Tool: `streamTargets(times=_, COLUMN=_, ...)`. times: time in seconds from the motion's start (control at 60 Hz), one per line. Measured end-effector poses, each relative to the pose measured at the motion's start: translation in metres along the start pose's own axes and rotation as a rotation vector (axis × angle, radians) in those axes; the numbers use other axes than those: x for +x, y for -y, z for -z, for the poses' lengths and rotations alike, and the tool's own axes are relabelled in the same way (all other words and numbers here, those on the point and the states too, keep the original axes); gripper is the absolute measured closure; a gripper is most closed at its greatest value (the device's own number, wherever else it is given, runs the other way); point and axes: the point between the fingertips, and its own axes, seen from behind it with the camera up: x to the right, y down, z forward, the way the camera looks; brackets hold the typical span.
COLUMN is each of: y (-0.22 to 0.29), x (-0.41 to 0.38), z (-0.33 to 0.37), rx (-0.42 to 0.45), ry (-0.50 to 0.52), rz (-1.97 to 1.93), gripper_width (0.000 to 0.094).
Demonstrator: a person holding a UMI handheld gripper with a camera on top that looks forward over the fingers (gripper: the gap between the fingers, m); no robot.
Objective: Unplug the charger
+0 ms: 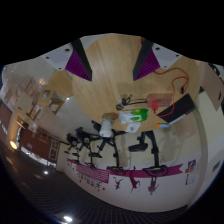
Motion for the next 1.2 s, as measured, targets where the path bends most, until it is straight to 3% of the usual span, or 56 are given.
streamTargets(times=0.45, y=0.022, x=-0.170, z=-0.082, rx=0.045, ry=0.201, rz=0.046, gripper_width=0.0080)
streamTargets(times=0.9, y=0.044, x=-0.248, z=-0.215, rx=0.103, ry=0.242, rz=0.042, gripper_width=0.0082)
streamTargets(times=1.2, y=0.052, x=-0.258, z=-0.292, rx=0.106, ry=0.252, rz=-0.001, gripper_width=0.0073)
